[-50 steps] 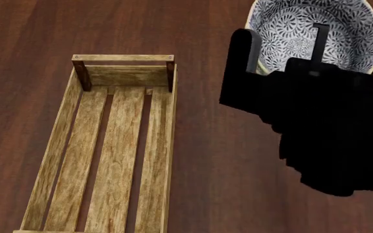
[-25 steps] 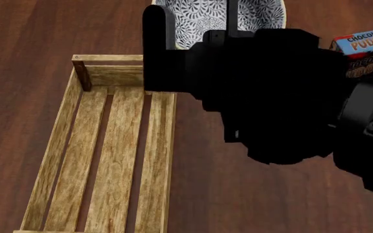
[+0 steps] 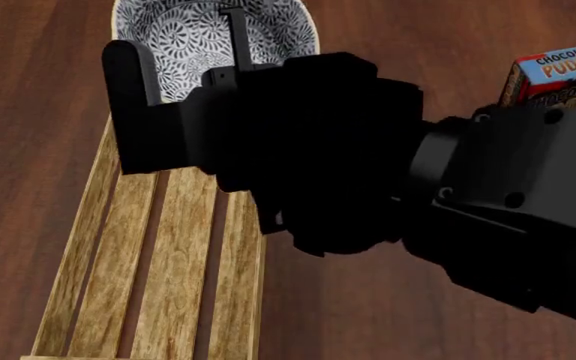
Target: Stack the left bowl on the right bowl and place them in the tray.
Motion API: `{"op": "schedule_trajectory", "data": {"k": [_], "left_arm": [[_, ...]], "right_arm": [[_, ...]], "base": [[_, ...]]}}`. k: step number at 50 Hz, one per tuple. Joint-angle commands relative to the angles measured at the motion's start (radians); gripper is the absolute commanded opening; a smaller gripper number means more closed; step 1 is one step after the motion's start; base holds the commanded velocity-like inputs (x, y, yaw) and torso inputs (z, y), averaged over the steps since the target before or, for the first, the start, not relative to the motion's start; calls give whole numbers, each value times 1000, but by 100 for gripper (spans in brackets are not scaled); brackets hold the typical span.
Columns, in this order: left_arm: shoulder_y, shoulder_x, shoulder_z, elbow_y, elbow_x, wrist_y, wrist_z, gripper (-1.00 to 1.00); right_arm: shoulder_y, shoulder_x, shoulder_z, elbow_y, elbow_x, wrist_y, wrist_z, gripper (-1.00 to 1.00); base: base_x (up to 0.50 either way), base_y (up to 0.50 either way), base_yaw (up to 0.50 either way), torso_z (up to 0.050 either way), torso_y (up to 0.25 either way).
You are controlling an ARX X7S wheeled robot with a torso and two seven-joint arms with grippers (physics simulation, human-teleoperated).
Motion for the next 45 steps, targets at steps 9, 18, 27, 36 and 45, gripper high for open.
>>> {"op": "schedule_trajectory", "data": {"k": [9, 18, 27, 36, 45], "left_arm": [[28, 47, -64, -1, 10, -52, 36, 100], [46, 46, -97, 1, -12, -56, 32, 100], [61, 43, -127, 4, -37, -58, 24, 100], [72, 60, -156, 5, -42, -79, 32, 100], [85, 67, -189, 6, -57, -92, 34, 100]], "right_arm": [[-67, -99, 21, 83, -80, -90, -31, -100], [-109, -128, 25, 117, -91, -112, -36, -100], [-157, -151, 16, 159, -113, -130, -48, -100], [-204, -152, 8, 158, -123, -121, -48, -100], [-247, -163, 5, 163, -140, -121, -54, -100]], "base": [[0, 0, 0, 0, 1], [0, 0, 0, 1, 0], [0, 0, 0, 0, 1], [0, 0, 0, 0, 1], [0, 0, 0, 1, 1]]}}
